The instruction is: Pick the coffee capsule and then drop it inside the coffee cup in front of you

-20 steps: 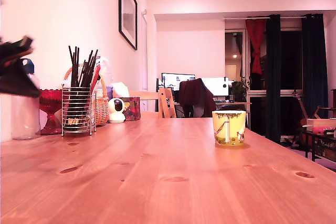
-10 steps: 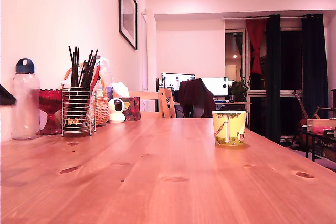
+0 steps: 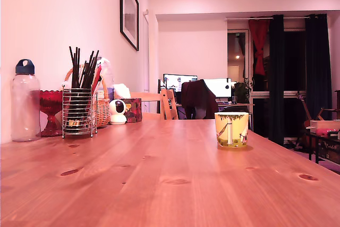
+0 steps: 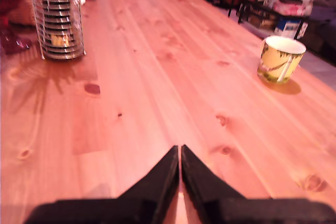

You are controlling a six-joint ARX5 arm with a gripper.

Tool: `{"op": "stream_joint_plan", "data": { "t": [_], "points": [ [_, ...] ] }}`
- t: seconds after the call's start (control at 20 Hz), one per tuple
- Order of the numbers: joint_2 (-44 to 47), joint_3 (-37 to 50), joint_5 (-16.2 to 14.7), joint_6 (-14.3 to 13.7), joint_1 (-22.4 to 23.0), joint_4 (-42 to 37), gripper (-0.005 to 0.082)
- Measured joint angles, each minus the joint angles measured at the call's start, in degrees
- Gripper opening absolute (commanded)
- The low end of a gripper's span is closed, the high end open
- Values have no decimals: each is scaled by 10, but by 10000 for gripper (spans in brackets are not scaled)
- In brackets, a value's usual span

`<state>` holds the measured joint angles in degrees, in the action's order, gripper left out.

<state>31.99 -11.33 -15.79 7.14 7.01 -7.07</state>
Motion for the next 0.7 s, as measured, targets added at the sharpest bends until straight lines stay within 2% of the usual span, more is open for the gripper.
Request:
{"op": "stream_joint_plan", "data": {
  "t": [0.45, 0.7],
  "points": [
    [-106, 0, 14, 0, 0, 89, -19],
    [-151, 0, 37, 0, 0, 132, -19]
  ]
}}
